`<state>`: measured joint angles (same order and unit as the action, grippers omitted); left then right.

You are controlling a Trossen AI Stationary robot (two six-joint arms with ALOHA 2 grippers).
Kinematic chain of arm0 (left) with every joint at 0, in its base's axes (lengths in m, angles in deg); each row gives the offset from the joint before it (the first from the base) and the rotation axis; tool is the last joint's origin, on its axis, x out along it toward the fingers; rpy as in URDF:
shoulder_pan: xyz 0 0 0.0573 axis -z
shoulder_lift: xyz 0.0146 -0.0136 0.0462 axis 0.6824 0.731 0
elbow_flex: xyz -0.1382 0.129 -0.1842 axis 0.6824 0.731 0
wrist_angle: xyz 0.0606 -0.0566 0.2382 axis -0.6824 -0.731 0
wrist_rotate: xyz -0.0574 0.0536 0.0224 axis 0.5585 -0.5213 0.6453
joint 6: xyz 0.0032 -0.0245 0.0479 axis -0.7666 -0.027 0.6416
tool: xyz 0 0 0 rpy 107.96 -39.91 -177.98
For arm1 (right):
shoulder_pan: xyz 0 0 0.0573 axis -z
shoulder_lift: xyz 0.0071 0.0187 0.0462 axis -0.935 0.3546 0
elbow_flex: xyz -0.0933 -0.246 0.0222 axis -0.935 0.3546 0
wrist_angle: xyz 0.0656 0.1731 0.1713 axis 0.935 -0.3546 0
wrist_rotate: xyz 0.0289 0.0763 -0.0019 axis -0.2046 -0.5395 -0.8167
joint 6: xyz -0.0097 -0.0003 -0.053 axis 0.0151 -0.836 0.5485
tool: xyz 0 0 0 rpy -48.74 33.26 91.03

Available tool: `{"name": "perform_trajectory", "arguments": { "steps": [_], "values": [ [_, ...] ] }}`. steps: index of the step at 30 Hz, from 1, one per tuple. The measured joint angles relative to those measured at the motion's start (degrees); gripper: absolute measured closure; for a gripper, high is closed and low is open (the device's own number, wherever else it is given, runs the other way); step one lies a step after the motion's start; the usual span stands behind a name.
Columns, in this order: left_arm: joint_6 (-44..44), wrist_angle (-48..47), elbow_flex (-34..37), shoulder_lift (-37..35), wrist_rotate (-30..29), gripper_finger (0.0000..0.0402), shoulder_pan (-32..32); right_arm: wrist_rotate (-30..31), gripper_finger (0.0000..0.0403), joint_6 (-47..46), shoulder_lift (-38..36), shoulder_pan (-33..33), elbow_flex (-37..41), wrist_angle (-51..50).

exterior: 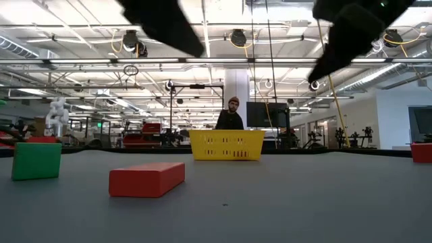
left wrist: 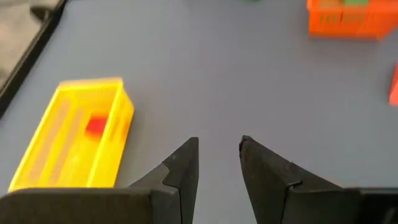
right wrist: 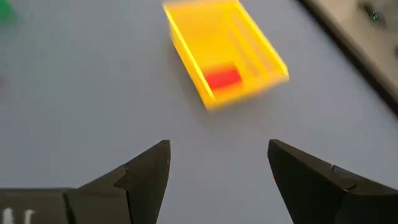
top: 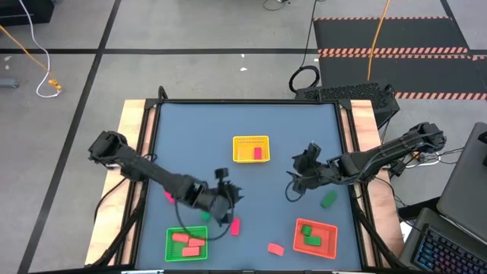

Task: Sort & place blocks by color
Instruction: Put the red block into the yellow bin

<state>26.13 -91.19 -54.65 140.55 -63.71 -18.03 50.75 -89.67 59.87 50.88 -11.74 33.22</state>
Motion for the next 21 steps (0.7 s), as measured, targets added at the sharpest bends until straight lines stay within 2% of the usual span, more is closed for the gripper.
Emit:
{"name": "perform_trajectory", "arguments": {
  "steps": [3, 6, 8, 11, 14, 16, 21],
  "values": [
    [5.5, 11.3, 3.3, 0.0, 6.0, 0.0284, -4.2, -3.4, 0.0140, -4.4, 0.2, 0.0, 0.0, -5.2],
    [8.4, 22.7, 7.2, 0.0, 13.0, 0.0284, -7.5, -6.9, 0.0140, -4.4, 0.7, -0.2, 0.0, -3.3],
    [8.8, 28.1, 9.4, 0.0, 16.7, 0.0284, -9.0, -7.2, 0.0140, -4.1, 0.6, -0.6, 0.0, -2.6],
    [8.8, 31.6, 11.2, 0.0, 18.9, 0.0284, -10.3, -5.4, 0.0140, -7.1, 0.6, 0.1, 0.0, -7.0],
    [9.6, 35.4, 11.8, 0.0, 19.9, 0.0284, -12.1, -4.1, 0.0140, -15.3, 0.6, 3.2, 0.0, -15.8],
    [11.0, 39.6, 12.4, 0.0, 24.2, 0.0284, -13.8, -4.5, 0.0140, -20.1, 1.2, 5.8, 0.0, -21.0],
    [12.5, 45.9, 12.9, 0.0, 34.5, 0.0284, -18.6, -8.5, 0.0140, -23.4, 3.5, 11.7, 0.0, -29.2]
  ]
}}
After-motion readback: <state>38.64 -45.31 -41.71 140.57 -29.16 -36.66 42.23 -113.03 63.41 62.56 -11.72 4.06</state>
